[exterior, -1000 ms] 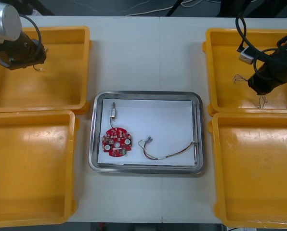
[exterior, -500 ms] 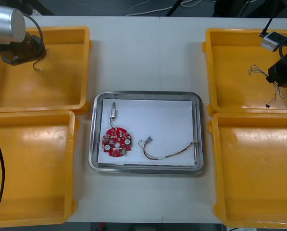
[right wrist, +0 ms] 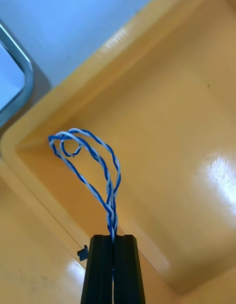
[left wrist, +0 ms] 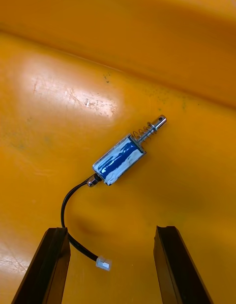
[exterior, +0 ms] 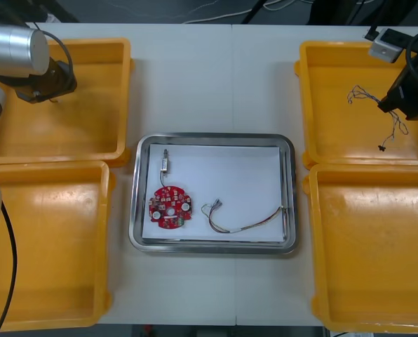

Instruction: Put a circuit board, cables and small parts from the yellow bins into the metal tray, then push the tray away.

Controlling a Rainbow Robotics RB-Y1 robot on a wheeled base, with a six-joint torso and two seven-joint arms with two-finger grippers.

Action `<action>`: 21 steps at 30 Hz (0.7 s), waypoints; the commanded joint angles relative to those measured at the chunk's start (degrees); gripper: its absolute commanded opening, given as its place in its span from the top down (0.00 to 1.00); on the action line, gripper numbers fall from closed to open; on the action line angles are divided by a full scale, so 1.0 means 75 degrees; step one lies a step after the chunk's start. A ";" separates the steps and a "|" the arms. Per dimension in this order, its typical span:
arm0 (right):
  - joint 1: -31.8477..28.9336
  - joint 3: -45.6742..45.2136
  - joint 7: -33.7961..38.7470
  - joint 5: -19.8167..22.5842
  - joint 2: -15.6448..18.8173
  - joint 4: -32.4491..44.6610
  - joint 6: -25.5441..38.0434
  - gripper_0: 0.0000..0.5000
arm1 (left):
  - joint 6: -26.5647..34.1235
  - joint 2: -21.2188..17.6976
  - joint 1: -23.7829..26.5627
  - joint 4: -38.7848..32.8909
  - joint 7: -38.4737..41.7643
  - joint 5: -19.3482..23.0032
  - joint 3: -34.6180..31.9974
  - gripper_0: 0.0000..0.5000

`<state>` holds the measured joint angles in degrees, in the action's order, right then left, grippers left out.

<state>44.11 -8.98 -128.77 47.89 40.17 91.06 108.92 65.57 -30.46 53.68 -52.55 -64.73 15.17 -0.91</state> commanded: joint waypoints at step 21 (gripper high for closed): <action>-0.0597 0.3167 0.1923 0.0634 -0.0083 0.3925 -0.0918 1.00 | -0.0188 0.0031 0.0167 0.0151 -0.0557 0.0122 0.0262 0.00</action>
<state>38.57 10.04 -115.37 53.29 39.56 118.87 104.44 65.32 -30.33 53.67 -50.84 -64.75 15.80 0.05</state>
